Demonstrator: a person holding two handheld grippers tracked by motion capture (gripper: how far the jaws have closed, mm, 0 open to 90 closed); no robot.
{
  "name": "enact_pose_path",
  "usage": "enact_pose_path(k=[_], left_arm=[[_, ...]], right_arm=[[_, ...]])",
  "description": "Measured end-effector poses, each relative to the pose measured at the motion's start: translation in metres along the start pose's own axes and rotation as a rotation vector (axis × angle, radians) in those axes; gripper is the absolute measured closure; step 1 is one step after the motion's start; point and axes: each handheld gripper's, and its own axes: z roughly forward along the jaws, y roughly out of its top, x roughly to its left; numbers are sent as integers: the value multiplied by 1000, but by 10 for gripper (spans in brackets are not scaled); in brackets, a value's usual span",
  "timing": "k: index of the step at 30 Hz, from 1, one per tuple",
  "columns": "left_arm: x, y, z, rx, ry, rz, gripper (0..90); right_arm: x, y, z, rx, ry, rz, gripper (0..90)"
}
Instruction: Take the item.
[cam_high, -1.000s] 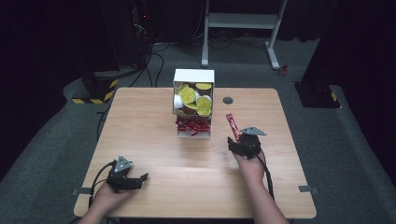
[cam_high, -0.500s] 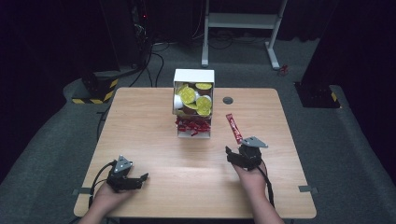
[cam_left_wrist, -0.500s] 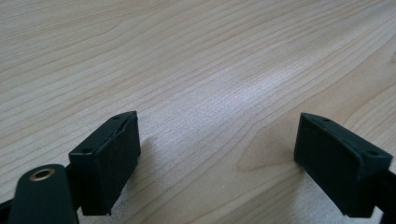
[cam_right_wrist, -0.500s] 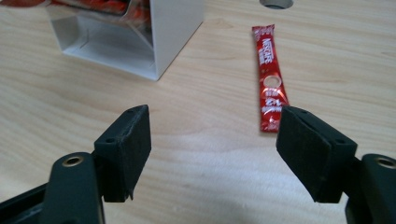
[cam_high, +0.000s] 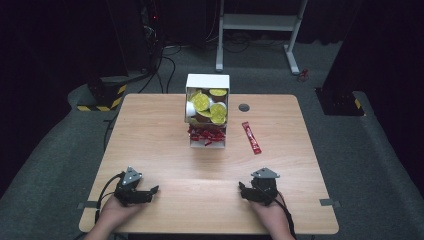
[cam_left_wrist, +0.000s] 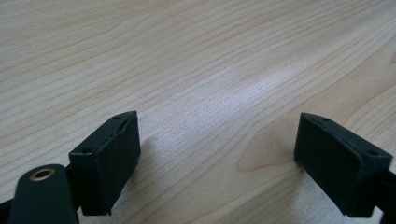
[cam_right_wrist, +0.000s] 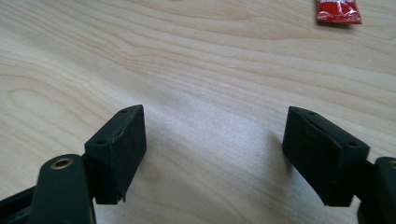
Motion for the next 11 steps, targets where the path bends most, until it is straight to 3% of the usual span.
enact_pose_path(k=[4, 11], left_arm=[[0, 0, 0, 1, 0, 0, 147], [0, 0, 0, -3, 1, -5, 148]], right_arm=[[5, -2, 0, -13, 18, -30, 211], [5, -2, 0, -5, 20, -18, 173]])
